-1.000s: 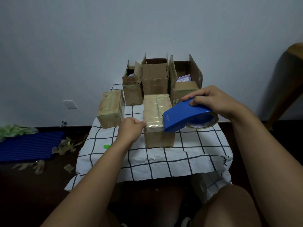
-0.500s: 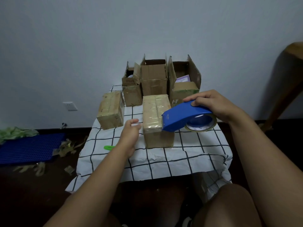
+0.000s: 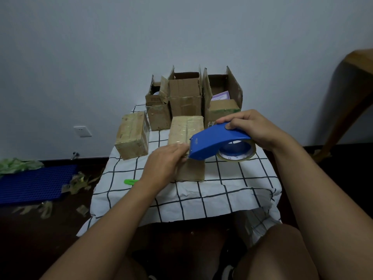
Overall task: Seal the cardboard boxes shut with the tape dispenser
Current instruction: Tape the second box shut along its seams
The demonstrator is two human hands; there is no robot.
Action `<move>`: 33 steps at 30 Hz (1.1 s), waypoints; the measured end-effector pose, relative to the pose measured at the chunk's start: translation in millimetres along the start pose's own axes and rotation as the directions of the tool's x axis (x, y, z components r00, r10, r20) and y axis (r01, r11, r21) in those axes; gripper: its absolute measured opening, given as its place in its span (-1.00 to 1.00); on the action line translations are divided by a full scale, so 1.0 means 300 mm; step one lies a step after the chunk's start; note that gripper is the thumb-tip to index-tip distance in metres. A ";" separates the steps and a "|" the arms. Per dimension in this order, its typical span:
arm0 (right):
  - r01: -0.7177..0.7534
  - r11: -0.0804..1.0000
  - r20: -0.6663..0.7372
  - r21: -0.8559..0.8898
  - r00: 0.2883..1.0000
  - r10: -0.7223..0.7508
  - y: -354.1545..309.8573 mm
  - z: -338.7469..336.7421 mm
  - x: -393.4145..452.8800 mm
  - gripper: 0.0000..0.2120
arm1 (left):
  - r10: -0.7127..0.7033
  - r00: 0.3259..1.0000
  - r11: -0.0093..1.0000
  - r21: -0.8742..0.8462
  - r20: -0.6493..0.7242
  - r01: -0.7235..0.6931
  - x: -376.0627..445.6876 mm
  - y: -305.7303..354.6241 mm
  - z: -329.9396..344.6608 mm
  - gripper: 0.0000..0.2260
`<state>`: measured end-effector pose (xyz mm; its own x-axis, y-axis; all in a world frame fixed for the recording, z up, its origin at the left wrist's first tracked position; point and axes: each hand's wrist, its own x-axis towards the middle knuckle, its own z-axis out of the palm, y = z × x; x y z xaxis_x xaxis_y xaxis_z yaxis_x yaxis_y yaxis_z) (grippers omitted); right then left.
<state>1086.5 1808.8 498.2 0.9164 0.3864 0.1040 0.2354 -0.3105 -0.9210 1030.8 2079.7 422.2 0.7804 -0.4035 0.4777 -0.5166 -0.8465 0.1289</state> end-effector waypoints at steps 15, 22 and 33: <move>0.025 0.999 -0.014 0.029 1.000 -0.025 0.027 -0.054 -0.045 -0.66 | -0.043 0.996 0.998 0.050 -0.081 0.047 -0.035 0.005 0.052 -0.72; 0.000 1.000 -0.032 0.006 0.999 0.000 0.034 -0.085 -0.071 -0.64 | -0.076 0.996 0.994 0.081 -0.049 0.080 -0.033 0.022 0.042 -0.71; -0.028 1.000 -0.082 0.005 0.996 0.028 0.070 -0.073 -0.100 -0.74 | -0.142 0.984 0.972 0.205 0.108 0.118 -0.028 0.069 0.026 -0.47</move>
<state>1070.9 1771.6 483.9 0.9462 0.3047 0.1089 0.2085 -0.3168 -0.9253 1016.2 2062.9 414.1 0.8794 -0.3139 0.3579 -0.3373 -0.9414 0.0034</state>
